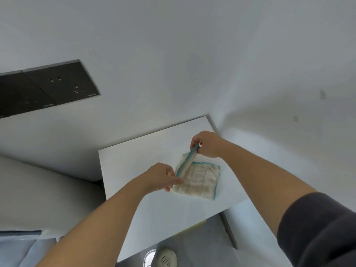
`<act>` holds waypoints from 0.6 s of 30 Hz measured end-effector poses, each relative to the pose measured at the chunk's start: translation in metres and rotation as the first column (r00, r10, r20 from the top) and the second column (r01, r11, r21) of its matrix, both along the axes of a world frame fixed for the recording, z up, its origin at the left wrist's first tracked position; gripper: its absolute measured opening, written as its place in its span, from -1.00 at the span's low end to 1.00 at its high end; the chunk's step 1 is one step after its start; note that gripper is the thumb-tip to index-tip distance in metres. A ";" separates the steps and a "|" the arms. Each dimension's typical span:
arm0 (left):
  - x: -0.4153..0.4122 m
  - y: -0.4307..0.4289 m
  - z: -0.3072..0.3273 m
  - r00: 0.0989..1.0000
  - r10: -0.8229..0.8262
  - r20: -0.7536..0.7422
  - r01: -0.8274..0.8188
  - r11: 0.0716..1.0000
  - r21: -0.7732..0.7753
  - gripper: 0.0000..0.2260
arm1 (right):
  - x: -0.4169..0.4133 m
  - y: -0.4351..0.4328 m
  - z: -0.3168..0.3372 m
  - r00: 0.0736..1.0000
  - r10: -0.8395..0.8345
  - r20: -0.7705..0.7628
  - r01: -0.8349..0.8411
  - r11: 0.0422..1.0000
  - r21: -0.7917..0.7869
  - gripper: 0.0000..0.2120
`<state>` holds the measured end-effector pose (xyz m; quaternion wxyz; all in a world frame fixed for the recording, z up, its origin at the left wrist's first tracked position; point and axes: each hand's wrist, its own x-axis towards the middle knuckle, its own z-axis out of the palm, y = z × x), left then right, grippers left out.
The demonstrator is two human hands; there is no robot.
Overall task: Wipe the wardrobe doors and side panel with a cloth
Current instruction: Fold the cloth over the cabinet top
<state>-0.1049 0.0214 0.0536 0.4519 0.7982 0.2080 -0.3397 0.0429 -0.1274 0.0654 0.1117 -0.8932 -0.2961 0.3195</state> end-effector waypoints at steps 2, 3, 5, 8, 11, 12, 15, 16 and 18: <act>0.003 -0.016 -0.002 0.998 -0.061 -0.017 0.060 0.998 -0.021 -0.68 | 0.002 -0.017 0.001 0.998 0.061 0.012 -0.060 0.996 -0.073 -0.75; 0.004 -0.026 -0.005 0.996 -0.080 -0.025 0.079 0.996 -0.033 -0.67 | 0.002 -0.026 0.001 0.996 0.086 0.030 -0.082 0.990 -0.118 -0.75; 0.006 -0.044 -0.009 0.992 -0.120 -0.036 0.117 0.990 -0.077 -0.71 | 0.000 -0.042 0.001 0.987 0.135 0.088 -0.114 0.971 -0.209 -0.71; 0.007 -0.065 -0.020 0.968 -0.236 -0.078 0.220 0.960 -0.176 -0.80 | -0.008 -0.064 -0.006 0.945 0.270 0.185 -0.189 0.912 -0.363 -0.67; 0.009 -0.069 -0.040 0.955 -0.282 -0.093 0.286 0.958 0.023 -0.78 | -0.016 -0.076 -0.022 0.935 0.319 0.152 -0.232 0.878 -0.418 -0.59; 0.011 -0.067 -0.048 0.962 -0.261 -0.081 0.272 0.947 0.172 -0.77 | -0.018 -0.077 -0.028 0.945 0.298 0.135 -0.220 0.885 -0.409 -0.57; 0.013 -0.061 -0.062 1.000 -0.004 -0.008 0.007 0.926 0.377 -0.79 | -0.020 -0.075 -0.043 0.974 0.191 0.121 -0.137 0.925 -0.356 -0.58; 0.016 -0.060 -0.065 0.998 0.057 0.007 -0.056 0.927 0.371 -0.76 | -0.020 -0.073 -0.050 0.984 0.143 0.105 -0.101 0.939 -0.329 -0.57; 0.021 -0.060 -0.072 0.994 0.111 0.018 -0.111 0.936 0.334 -0.69 | -0.020 -0.068 -0.062 0.998 0.042 0.052 -0.026 0.962 -0.273 -0.54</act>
